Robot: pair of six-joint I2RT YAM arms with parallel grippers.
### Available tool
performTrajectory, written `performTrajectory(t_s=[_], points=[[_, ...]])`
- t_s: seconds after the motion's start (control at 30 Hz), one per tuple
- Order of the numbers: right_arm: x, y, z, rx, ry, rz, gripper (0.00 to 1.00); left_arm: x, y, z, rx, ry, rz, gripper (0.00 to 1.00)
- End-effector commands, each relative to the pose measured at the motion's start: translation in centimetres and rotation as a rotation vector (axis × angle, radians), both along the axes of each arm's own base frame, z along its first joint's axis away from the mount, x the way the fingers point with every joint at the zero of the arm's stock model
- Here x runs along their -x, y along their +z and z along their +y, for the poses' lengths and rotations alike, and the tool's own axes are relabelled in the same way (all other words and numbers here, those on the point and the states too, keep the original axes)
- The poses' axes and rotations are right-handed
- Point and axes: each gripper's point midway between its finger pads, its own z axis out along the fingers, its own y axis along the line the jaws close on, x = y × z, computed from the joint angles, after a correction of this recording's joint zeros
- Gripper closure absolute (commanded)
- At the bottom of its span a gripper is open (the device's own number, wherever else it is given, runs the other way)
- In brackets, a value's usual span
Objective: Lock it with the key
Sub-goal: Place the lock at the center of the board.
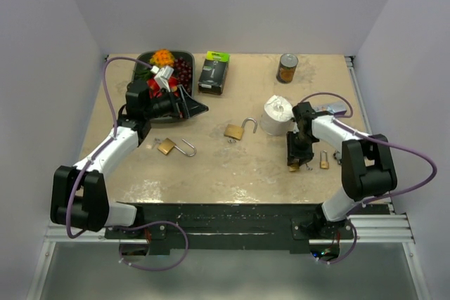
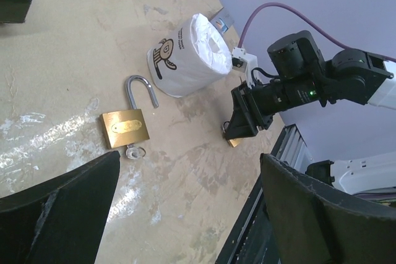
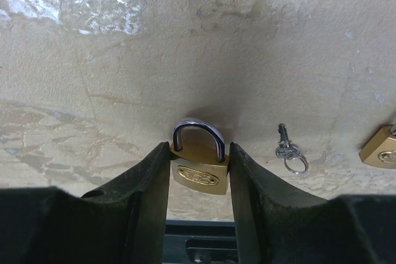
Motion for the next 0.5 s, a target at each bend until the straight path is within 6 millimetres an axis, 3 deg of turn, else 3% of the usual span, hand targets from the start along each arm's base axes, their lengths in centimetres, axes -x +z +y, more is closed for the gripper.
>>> performTrajectory(t_s=[0.0, 0.27, 0.3, 0.47], points=[[-1.8, 0.4, 0.2, -0.006, -0.019, -0.045, 0.86, -0.6, 1.3, 0.0, 0.01, -0.012, -0.064, 0.01], [-2.7, 0.0, 0.1, 0.004, -0.022, -0.047, 0.73, -0.7, 0.8, 0.2, -0.022, -0.015, -0.086, 0.01], [-2.6, 0.1, 0.2, 0.005, -0.019, -0.046, 0.61, -0.6, 0.7, 0.2, -0.027, -0.02, -0.087, 0.01], [-3.0, 0.6, 0.2, 0.007, -0.02, -0.057, 0.33, -0.7, 0.3, 0.6, -0.067, -0.015, -0.078, 0.01]])
